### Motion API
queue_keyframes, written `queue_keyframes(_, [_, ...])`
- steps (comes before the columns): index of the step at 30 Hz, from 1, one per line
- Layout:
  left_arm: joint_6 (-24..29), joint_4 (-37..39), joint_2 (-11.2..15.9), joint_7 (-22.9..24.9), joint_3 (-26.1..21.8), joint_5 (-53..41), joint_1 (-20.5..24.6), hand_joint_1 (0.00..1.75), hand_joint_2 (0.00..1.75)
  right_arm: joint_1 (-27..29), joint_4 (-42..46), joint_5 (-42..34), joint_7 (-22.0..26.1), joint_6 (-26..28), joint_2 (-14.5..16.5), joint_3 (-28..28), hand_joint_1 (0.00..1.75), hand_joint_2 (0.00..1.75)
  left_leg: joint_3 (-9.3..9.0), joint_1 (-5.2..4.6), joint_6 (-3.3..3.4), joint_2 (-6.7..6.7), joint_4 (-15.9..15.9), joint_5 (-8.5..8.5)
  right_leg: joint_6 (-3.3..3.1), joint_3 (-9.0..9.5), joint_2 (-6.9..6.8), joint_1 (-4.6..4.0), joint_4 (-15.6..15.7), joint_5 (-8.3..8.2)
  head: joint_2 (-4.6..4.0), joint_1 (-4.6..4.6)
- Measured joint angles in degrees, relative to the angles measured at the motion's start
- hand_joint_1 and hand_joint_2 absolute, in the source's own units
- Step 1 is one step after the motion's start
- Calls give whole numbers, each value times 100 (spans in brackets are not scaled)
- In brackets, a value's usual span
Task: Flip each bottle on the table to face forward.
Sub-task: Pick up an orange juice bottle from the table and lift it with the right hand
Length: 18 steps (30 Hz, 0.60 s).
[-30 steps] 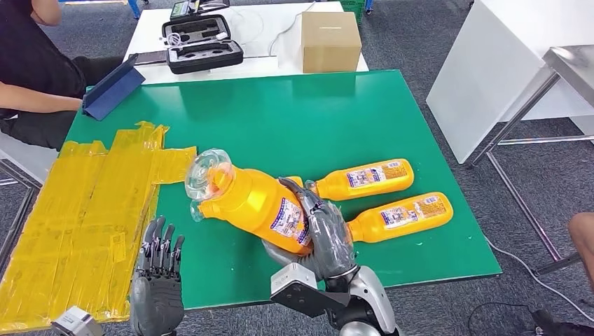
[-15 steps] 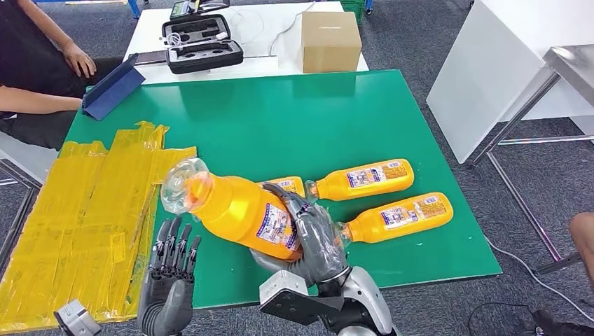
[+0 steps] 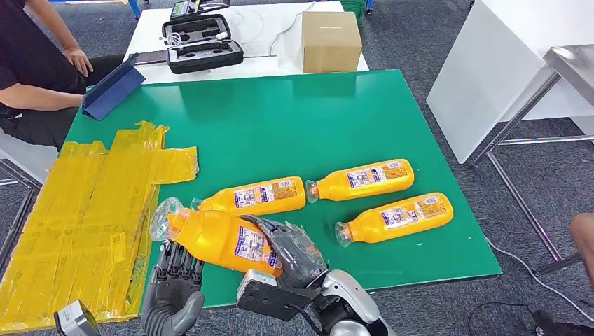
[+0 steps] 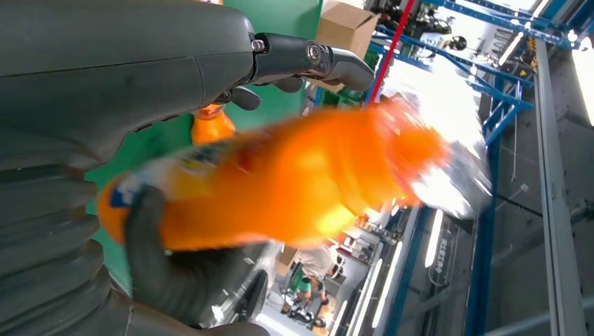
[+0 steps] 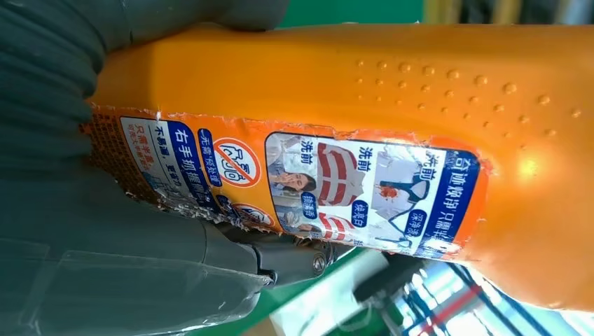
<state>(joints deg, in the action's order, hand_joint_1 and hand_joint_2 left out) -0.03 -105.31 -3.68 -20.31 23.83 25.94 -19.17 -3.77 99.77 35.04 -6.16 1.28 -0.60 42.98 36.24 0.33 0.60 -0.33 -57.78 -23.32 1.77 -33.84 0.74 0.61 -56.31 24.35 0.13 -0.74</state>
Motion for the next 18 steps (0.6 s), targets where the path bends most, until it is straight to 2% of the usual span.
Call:
queue_keyframes(4, [-83, 0, -9, 36, -46, 0, 14, 0, 175, -94, -192, 38, -72, -209, 2, 56, 175, 175, 0, 0, 0, 1, 0, 0, 0, -1, 0, 0, 0, 0, 0, 0])
queue_keyframes(14, [-95, 24, -39, 106, -173, -29, 12, 0, 175, -208, -377, 217, -149, -326, 2, 157, 175, 175, 0, 0, 0, 1, 0, 1, 0, -1, 0, 0, 0, 0, 0, 1])
queue_keyframes(18, [-187, 97, -100, 240, -304, 89, 10, 0, 175, -242, -423, 307, -84, -595, -9, 254, 175, 175, 0, 0, -1, 2, 0, 1, 0, -2, 0, 0, 0, 0, 0, 0])
